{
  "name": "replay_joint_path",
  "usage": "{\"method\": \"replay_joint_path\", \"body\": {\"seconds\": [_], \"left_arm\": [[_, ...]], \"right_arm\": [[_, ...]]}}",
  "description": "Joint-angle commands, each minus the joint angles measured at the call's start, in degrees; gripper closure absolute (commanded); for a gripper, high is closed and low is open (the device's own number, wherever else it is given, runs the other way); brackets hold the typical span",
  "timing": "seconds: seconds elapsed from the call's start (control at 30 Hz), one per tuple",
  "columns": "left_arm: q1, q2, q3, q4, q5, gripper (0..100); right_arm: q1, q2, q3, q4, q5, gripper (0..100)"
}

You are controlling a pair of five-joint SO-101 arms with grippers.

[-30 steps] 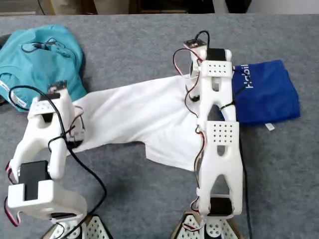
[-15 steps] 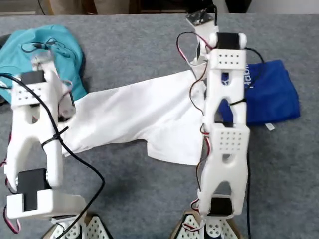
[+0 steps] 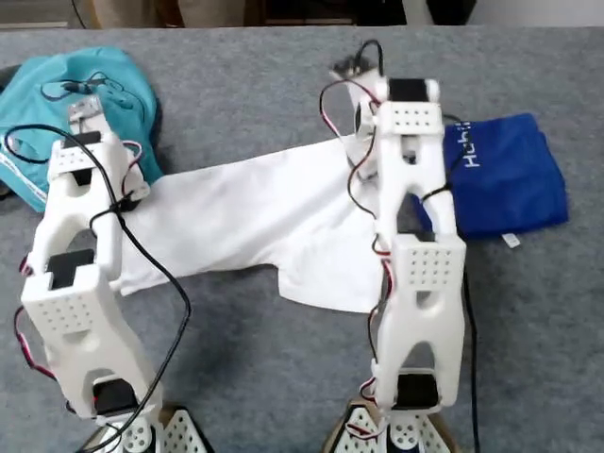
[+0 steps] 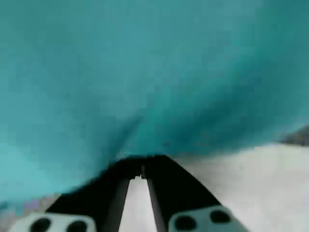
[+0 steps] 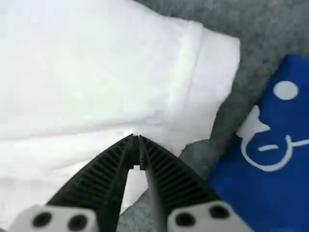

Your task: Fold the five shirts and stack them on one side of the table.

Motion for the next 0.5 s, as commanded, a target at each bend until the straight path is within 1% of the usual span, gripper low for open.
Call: {"method": "replay_joint_path", "body": {"seconds": [0.0,0.07,0.13,0.2,0.27,0.37,0.47], "left_arm": [[-3.52,3.38,-8.70,-2.11,0.26,98],[-4.04,5.58,-11.96,-2.99,0.26,98],[-4.22,8.22,-14.68,-3.87,0.26,98],[-3.87,9.71,-17.41,-1.32,0.26,98],[-3.69,9.63,-20.13,2.55,0.26,98],[-3.25,8.57,-23.65,7.30,0.62,98],[-2.73,5.49,-26.11,13.19,0.26,98]], "right_arm": [[3.74,3.47,-4.00,-1.14,0.70,99.6],[4.97,5.58,-7.69,-0.35,0.88,99.6],[4.88,5.93,-12.79,3.43,0.88,99.6],[3.38,5.23,-19.65,9.32,0.97,99.6],[2.15,3.30,-23.78,9.76,0.88,99.6],[0.48,-3.30,-23.69,9.67,0.97,99.6],[-0.92,-11.65,-17.71,9.67,3.25,99.6]]}}
